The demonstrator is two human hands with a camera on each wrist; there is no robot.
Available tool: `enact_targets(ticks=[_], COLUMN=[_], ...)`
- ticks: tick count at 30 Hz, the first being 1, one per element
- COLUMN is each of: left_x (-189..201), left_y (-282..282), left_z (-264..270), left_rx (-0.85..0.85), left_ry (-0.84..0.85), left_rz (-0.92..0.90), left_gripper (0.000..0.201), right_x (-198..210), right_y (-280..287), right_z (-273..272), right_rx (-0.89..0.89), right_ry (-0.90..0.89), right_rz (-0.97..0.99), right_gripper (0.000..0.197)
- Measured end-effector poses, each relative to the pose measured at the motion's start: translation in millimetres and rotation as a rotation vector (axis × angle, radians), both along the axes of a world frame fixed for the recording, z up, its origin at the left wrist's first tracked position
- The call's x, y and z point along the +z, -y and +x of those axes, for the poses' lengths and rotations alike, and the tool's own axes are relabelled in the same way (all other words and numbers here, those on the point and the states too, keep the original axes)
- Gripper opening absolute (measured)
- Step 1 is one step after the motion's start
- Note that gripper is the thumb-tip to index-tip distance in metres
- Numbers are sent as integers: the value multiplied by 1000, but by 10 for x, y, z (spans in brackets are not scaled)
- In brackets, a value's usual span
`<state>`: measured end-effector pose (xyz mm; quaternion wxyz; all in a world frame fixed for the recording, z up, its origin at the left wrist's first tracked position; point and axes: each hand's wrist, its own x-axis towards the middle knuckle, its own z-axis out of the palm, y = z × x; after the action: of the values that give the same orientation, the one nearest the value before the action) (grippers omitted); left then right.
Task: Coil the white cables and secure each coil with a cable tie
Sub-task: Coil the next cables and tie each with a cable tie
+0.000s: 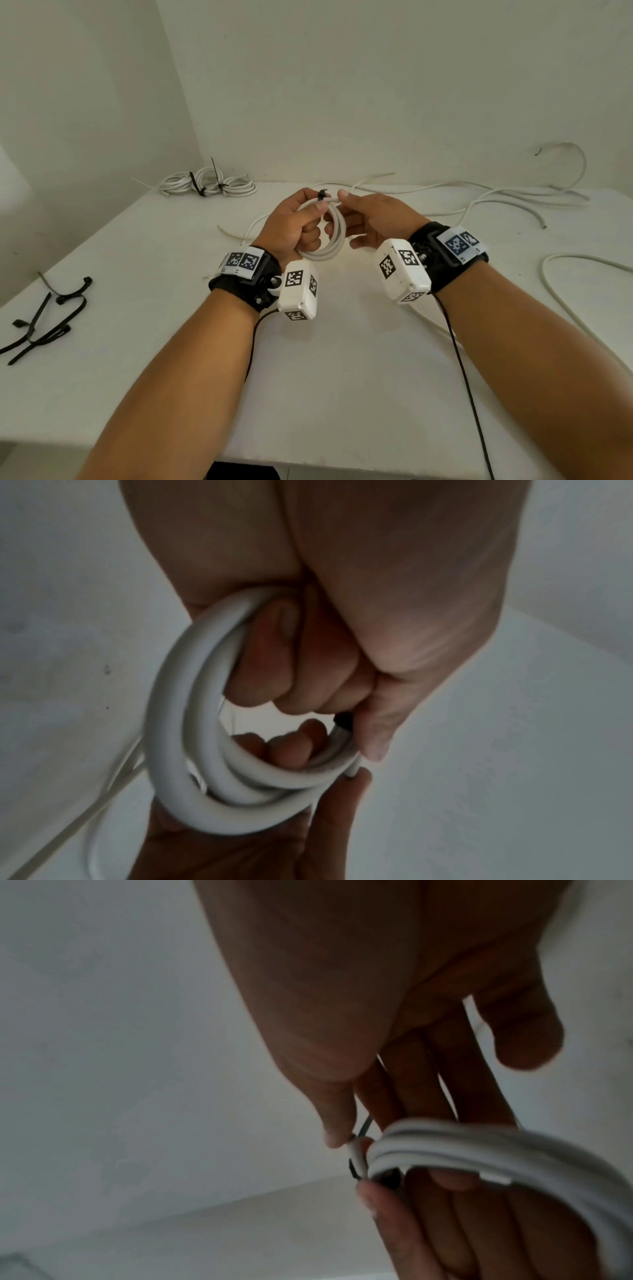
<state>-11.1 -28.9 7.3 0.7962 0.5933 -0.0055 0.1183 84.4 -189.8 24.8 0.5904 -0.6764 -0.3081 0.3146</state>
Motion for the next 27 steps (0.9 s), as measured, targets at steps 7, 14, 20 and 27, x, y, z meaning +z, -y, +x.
enact_targets(ticks=[7,14,20,27], left_x=[13,77,-56,-198], left_y=[-198,-1294,-1894,-2007], left_z=[-36,-318,-591,-634], left_rx=[8,226,181,32], left_ry=[-26,-504,-983,-1112], left_rz=[199,1044,1547,1562], left_gripper=[6,119,132,142], right_x=[58,414,467,353], right_y=[-107,-523,-1226,-2127], right_z=[-30,-52,230,610], right_rx=[9,-100,-230,-201], right_ry=[-187,5,479,1000], right_rz=[36,-21,-287,-640], right_gripper=[21,36,30,39])
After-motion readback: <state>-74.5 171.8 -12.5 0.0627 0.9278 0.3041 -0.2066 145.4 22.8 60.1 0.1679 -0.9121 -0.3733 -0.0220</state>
